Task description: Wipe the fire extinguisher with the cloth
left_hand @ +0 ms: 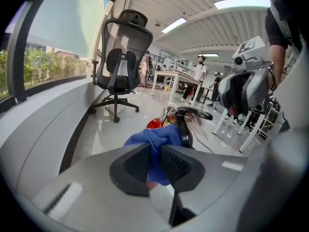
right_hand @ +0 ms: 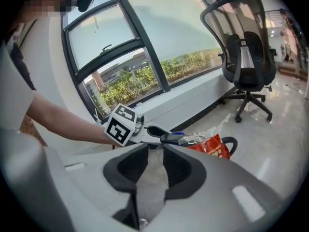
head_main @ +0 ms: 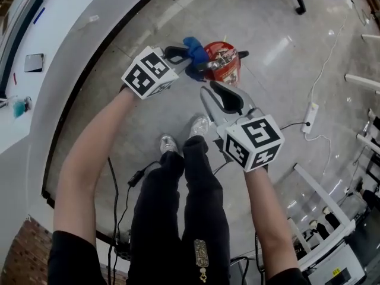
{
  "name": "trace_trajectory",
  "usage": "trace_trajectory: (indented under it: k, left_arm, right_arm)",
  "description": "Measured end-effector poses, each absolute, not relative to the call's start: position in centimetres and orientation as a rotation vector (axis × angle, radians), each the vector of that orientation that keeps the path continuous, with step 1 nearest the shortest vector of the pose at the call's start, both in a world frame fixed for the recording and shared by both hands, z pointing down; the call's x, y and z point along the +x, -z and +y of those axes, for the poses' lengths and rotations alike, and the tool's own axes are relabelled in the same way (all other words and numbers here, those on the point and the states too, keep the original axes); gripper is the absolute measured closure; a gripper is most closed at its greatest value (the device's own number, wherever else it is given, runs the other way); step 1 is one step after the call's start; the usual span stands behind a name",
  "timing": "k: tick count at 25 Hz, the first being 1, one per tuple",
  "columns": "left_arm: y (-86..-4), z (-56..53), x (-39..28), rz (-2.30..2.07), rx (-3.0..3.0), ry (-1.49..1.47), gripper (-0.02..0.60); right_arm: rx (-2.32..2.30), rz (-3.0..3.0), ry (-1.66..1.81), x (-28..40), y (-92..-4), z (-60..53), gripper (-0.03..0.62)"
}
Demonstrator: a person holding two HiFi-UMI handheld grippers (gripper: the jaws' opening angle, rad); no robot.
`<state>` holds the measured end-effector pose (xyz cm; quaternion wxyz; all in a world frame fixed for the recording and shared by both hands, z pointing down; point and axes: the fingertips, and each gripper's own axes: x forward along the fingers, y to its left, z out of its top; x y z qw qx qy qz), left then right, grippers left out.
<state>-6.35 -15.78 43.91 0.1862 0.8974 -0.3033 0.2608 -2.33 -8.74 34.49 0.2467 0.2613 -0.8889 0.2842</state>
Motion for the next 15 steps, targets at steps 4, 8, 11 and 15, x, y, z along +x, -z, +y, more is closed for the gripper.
trace_trajectory:
  k: [4,8,11,15]
  left_arm:
    - [-43.0,-15.6,-6.1,-0.821,2.512,-0.747,0.531]
    - [-43.0,-15.3,-6.7,-0.811,2.479,-0.782,0.531]
    - [-42.7,-15.7,-7.3,-0.810,2.481,-0.826,0.531]
    - [-43.0,-15.4,-7.9,-0.751,2.484,-0.801,0.531]
  right_arm:
    - [0.780,-2.357,-1.012,-3.8,-36.1,-9.5,0.508]
    - [0.857,-2.246,-1.176,-4.4,-38.5,-9.3,0.508]
    - [0.941,-2.218,-1.303,-4.9,-38.8,-10.6,0.483]
    - [1.104,-2.192,-1.510,-5.5,-38.4,-11.8,0.437]
